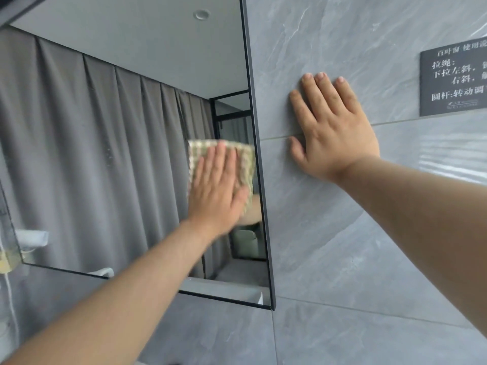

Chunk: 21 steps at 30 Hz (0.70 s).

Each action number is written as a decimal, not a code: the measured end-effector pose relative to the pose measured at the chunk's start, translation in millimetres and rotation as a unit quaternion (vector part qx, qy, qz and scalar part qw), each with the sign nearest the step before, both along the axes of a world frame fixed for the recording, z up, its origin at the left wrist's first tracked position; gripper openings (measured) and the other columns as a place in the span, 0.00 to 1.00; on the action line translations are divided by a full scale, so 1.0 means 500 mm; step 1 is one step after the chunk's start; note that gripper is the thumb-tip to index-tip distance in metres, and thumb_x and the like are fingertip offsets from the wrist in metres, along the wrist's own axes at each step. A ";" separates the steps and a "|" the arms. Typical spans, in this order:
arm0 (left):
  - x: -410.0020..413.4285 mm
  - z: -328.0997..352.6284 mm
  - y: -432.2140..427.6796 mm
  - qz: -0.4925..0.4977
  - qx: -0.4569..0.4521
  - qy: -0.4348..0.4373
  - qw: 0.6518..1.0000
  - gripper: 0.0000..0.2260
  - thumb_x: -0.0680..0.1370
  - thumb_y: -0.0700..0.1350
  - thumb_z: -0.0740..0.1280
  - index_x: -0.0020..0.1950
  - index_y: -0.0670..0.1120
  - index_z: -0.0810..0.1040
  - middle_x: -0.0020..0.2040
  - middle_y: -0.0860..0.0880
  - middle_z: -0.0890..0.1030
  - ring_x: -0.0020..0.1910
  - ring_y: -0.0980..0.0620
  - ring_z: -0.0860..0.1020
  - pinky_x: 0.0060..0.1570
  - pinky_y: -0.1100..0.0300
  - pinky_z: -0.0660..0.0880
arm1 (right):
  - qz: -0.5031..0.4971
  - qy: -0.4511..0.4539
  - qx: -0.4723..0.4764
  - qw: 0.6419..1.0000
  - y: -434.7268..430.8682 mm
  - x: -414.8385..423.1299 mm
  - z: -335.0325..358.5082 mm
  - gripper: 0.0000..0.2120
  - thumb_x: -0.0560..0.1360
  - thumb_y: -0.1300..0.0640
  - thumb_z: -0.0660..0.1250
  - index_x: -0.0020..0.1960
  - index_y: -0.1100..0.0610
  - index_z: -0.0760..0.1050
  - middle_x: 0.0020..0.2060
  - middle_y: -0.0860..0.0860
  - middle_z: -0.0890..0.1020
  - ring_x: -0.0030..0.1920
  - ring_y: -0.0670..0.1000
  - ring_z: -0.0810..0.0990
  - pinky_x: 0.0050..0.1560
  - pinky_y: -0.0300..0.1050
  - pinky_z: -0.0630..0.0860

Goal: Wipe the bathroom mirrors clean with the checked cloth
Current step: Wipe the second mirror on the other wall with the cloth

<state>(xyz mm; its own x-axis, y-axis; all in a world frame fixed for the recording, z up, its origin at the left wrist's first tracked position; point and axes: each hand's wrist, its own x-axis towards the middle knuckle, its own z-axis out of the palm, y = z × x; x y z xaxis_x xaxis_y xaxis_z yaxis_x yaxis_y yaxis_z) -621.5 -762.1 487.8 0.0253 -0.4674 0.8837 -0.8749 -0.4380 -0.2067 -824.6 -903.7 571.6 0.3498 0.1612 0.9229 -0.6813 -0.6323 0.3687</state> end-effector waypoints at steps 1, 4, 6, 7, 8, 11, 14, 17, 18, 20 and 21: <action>-0.003 0.061 -0.003 0.006 -0.021 0.025 0.999 0.31 0.83 0.57 0.44 0.79 0.46 0.33 0.80 0.44 0.36 0.79 0.47 0.36 0.78 0.51 0.38 | 0.000 0.002 -0.004 1.000 0.001 -0.001 0.000 0.35 0.75 0.44 0.56 0.75 0.65 0.63 0.75 0.65 0.63 0.76 0.66 0.61 0.77 0.64 0.52; -0.018 0.206 -0.005 0.008 -0.060 0.078 0.995 0.32 0.82 0.56 0.48 0.81 0.44 0.40 0.81 0.44 0.40 0.80 0.47 0.38 0.78 0.51 0.37 | -0.002 0.028 -0.035 0.999 0.002 -0.004 -0.005 0.32 0.75 0.46 0.57 0.72 0.65 0.68 0.73 0.66 0.67 0.73 0.69 0.64 0.74 0.69 0.55; -0.022 0.240 -0.006 0.005 -0.060 0.081 0.995 0.32 0.82 0.55 0.50 0.81 0.44 0.41 0.82 0.44 0.40 0.80 0.48 0.38 0.78 0.51 0.37 | -0.004 0.052 -0.047 0.998 0.002 -0.006 -0.025 0.33 0.74 0.46 0.57 0.73 0.65 0.66 0.73 0.66 0.66 0.73 0.70 0.63 0.74 0.70 0.54; -0.023 0.241 -0.005 0.005 -0.060 0.080 0.995 0.32 0.82 0.54 0.50 0.81 0.44 0.41 0.82 0.44 0.40 0.80 0.48 0.39 0.78 0.50 0.37 | -0.004 0.060 -0.043 0.997 0.001 -0.006 -0.043 0.34 0.74 0.46 0.58 0.74 0.64 0.65 0.74 0.66 0.65 0.74 0.69 0.62 0.75 0.70 0.53; -0.024 0.236 -0.006 0.005 -0.061 0.081 0.995 0.32 0.82 0.54 0.50 0.81 0.45 0.41 0.82 0.44 0.40 0.80 0.48 0.39 0.78 0.50 0.37 | -0.004 0.063 -0.035 0.997 0.000 -0.005 -0.066 0.35 0.74 0.46 0.58 0.76 0.64 0.63 0.75 0.67 0.63 0.75 0.69 0.60 0.75 0.68 0.52; -0.028 0.202 -0.010 0.009 -0.069 0.079 0.994 0.32 0.82 0.54 0.49 0.81 0.44 0.41 0.82 0.43 0.41 0.80 0.47 0.39 0.78 0.50 0.37 | -0.006 0.060 -0.016 0.998 0.000 -0.003 -0.121 0.37 0.74 0.45 0.59 0.77 0.65 0.59 0.76 0.67 0.59 0.77 0.67 0.57 0.77 0.66 0.51; -0.035 0.146 -0.010 0.005 -0.066 0.060 0.996 0.33 0.80 0.56 0.48 0.81 0.42 0.43 0.82 0.42 0.43 0.80 0.45 0.41 0.78 0.49 0.39 | -0.005 0.056 -0.014 0.998 -0.001 0.001 -0.129 0.37 0.75 0.45 0.58 0.77 0.65 0.59 0.76 0.67 0.59 0.77 0.67 0.57 0.77 0.65 0.50; -0.041 0.065 -0.009 -0.001 -0.049 0.060 0.997 0.33 0.80 0.55 0.47 0.81 0.41 0.43 0.81 0.41 0.43 0.80 0.46 0.39 0.78 0.48 0.39 | -0.002 0.055 -0.014 0.998 -0.002 0.002 -0.129 0.37 0.75 0.45 0.58 0.77 0.65 0.59 0.76 0.67 0.59 0.77 0.67 0.57 0.77 0.65 0.51; -0.045 0.037 -0.009 -0.004 -0.046 0.062 0.997 0.33 0.81 0.55 0.48 0.81 0.41 0.43 0.81 0.40 0.42 0.80 0.47 0.38 0.78 0.48 0.38 | -0.003 0.056 -0.013 0.998 -0.002 0.001 -0.130 0.37 0.75 0.45 0.58 0.77 0.65 0.59 0.76 0.67 0.59 0.77 0.67 0.57 0.77 0.65 0.51; -0.051 -0.023 -0.014 -0.005 -0.038 0.062 0.997 0.33 0.81 0.55 0.48 0.80 0.40 0.41 0.80 0.41 0.41 0.79 0.46 0.37 0.78 0.49 0.37 | -0.004 0.056 -0.013 0.998 -0.002 0.001 -0.130 0.36 0.75 0.45 0.57 0.77 0.65 0.59 0.76 0.67 0.59 0.77 0.67 0.58 0.77 0.65 0.51; -0.054 -0.056 -0.017 -0.006 -0.030 0.058 0.998 0.33 0.81 0.55 0.47 0.80 0.40 0.40 0.80 0.41 0.40 0.80 0.45 0.38 0.78 0.48 0.38 | -0.002 0.055 -0.014 0.998 -0.002 0.001 -0.129 0.36 0.76 0.45 0.57 0.77 0.65 0.59 0.76 0.67 0.59 0.77 0.67 0.58 0.76 0.65 0.51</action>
